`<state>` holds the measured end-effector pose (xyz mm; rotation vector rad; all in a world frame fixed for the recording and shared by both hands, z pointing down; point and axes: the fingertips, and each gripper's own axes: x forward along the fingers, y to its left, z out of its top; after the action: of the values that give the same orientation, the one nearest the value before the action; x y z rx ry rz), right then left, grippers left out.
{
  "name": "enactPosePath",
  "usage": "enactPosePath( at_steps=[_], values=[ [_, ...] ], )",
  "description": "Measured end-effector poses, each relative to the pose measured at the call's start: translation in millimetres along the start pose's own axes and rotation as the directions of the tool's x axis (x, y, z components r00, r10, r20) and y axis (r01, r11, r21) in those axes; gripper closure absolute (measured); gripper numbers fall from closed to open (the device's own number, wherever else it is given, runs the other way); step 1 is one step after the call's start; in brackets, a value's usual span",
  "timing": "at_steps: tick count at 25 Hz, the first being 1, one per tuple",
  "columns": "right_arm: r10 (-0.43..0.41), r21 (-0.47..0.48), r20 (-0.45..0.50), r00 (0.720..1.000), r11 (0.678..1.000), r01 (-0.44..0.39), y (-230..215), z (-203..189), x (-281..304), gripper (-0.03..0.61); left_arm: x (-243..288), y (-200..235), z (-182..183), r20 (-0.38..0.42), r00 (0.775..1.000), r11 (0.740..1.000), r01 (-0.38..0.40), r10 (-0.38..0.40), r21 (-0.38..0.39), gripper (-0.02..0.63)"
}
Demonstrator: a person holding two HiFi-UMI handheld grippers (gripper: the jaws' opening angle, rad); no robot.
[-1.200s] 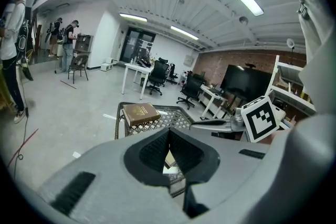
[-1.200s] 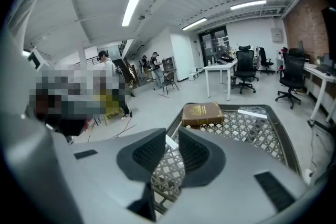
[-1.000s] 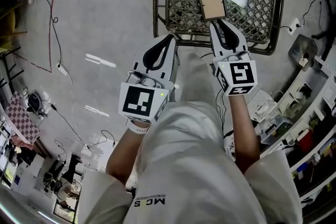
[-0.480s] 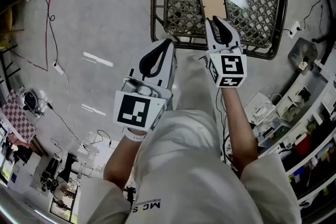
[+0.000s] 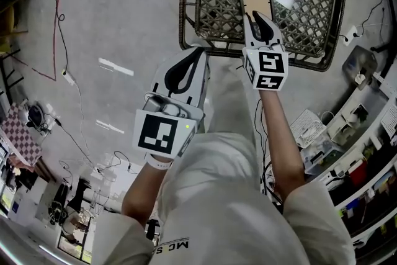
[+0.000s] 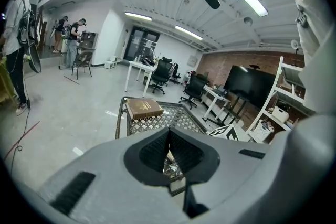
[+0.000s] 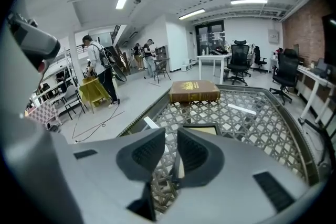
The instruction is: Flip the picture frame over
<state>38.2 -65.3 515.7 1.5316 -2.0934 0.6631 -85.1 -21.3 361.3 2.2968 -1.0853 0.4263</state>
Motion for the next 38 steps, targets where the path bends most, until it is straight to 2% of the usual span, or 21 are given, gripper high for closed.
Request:
enactPosePath(
  at_steps=[4,10,26,38],
  values=[
    [-0.01,0.007,-0.02,1.0,1.0,0.01,-5,-10,14,0.495,1,6,-5,-0.002,1.0,0.999,0.001,-0.001,0.035,0.589],
    [-0.022,0.014,-0.059,0.998,1.0,0.023,-7,-30,27,0.495,0,6,-8,-0.011,1.0,1.0,-0.001,0.001,0.012,0.589],
    [-0.032,0.039,-0.136,0.99,0.999,0.038,-10,-62,50,0.495,2,8,-18,-0.025,1.0,0.999,0.011,-0.01,0.034,0.589],
    [-0.053,0.028,-0.171,0.984,0.998,0.059,-11,-69,62,0.505,2,9,-19,-0.034,0.999,0.999,0.008,-0.007,0.034,0.589]
  ],
)
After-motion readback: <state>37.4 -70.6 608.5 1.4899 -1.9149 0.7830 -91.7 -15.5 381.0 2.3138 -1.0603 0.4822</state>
